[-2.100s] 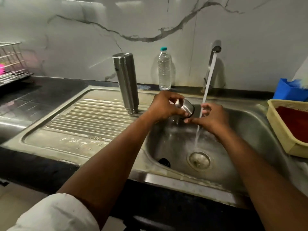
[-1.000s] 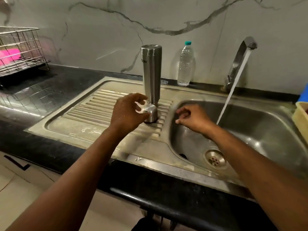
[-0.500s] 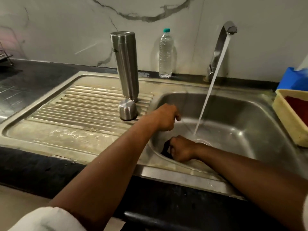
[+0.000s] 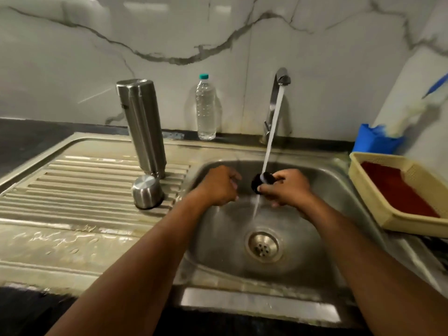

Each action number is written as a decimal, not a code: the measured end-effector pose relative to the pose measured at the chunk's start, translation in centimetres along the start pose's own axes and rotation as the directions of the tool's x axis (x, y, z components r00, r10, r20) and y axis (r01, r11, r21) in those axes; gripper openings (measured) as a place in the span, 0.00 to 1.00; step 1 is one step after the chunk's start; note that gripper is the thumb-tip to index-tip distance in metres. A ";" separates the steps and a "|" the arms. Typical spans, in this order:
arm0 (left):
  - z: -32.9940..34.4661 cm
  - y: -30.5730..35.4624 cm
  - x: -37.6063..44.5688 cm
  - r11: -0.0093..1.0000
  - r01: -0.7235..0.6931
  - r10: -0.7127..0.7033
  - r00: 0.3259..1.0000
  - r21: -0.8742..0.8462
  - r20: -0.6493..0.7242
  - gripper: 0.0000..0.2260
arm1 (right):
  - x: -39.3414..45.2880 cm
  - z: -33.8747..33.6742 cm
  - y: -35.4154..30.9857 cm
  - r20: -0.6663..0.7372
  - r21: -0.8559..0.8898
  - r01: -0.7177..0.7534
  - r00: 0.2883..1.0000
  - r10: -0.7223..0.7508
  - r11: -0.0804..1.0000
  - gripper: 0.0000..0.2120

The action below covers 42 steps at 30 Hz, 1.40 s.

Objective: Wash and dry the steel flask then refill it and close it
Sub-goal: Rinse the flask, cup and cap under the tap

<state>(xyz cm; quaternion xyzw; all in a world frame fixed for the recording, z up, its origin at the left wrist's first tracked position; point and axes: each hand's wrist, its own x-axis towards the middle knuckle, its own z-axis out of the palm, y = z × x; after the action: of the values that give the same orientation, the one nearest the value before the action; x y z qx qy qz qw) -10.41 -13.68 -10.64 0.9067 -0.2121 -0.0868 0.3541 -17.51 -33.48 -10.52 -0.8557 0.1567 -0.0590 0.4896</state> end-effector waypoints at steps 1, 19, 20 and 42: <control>0.8 0.6 0.9 0.990 0.042 -0.040 0.999 -0.136 0.013 0.23 | 0.3 -0.5 0.3 -0.055 0.156 -0.008 0.998 0.017 0.988 0.12; 4.9 1.6 4.3 0.745 -0.184 0.080 0.979 -0.641 -0.187 0.25 | 3.2 1.0 0.7 -0.051 0.606 0.008 0.998 0.028 0.795 0.10; 4.9 1.6 4.3 0.751 -0.193 0.085 0.977 -0.632 -0.197 0.25 | 3.1 1.1 0.5 -0.078 0.626 0.012 0.996 0.047 0.780 0.09; 4.6 3.0 3.4 0.593 -0.081 -0.106 0.979 -0.801 -0.177 0.12 | 3.5 1.4 1.1 -0.159 0.634 0.033 0.983 0.089 0.772 0.12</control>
<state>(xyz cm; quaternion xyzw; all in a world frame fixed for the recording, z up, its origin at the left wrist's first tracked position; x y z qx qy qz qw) -9.81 -19.98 -11.99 0.6543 -0.1059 -0.0813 0.7444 -14.05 -34.03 -12.32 -0.6292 0.1839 -0.1780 0.7339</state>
